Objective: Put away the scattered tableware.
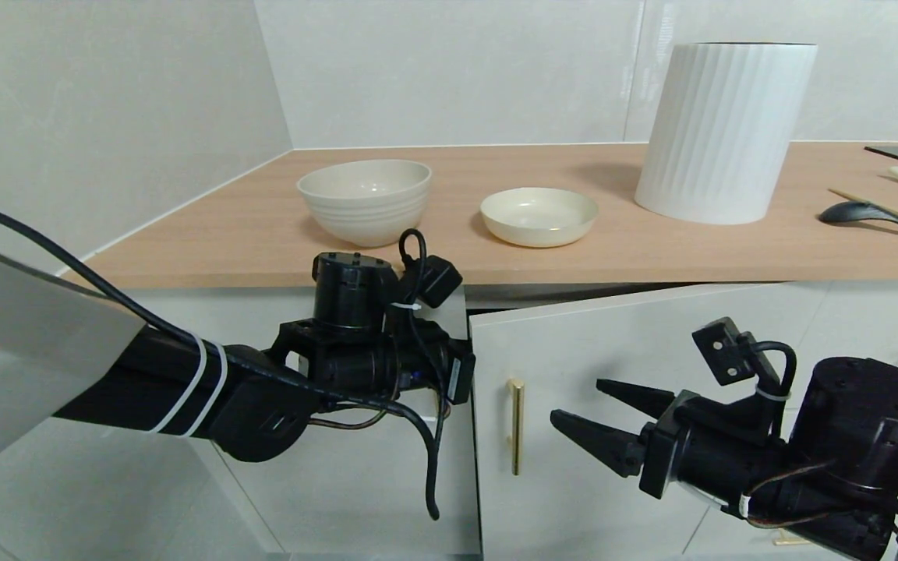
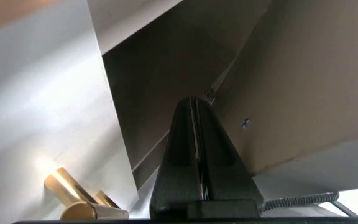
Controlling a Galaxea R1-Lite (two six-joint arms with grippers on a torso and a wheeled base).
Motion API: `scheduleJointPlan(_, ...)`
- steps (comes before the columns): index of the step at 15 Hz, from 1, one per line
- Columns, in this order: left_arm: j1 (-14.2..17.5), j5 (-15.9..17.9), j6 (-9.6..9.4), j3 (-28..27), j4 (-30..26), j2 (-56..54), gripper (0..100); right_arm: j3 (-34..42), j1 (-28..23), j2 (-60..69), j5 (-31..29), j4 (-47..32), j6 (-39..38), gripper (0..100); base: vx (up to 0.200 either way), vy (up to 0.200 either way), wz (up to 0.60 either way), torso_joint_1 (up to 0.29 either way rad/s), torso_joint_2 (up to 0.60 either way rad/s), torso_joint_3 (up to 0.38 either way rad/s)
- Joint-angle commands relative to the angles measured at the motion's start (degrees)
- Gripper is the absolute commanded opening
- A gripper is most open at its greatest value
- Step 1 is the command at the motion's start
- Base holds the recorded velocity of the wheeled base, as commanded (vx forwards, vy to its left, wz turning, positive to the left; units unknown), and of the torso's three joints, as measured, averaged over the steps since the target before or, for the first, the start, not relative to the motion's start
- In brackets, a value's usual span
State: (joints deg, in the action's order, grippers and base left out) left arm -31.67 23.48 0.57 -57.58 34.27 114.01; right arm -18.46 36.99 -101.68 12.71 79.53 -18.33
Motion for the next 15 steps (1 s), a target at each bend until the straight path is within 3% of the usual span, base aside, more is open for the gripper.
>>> scheduleJointPlan(1, -0.1, -0.1, 0.04, 0.0, -0.1, 0.0, 0, 0.3, -0.1, 0.4, 0.0, 0.0, 0.0, 100, 0.0, 0.0, 0.0, 0.0, 0.0, 0.0)
scheduleJointPlan(3, -0.3, -0.2, 0.04, -0.2, 0.0, 0.8, 0, 0.3, 0.0, 0.2, 0.0, 0.0, 0.0, 100, 0.0, 0.0, 0.0, 0.0, 0.0, 0.0)
scheduleJointPlan(9, -1.8, -1.0, 0.13, -1.8, 0.1, 3.0, 0, 0.6, -0.1, 0.3, 0.0, 0.0, 0.0, 100, -0.2, 0.0, 0.0, 0.003, 0.0, 0.005)
scheduleJointPlan(15, -4.2, -1.7, 0.31, -3.1, 0.1, 4.6, 0, 1.0, 0.0, 3.1, 0.0, 0.2, 0.0, 100, 0.0, 0.0, 0.0, 0.0, 0.0, 0.0)
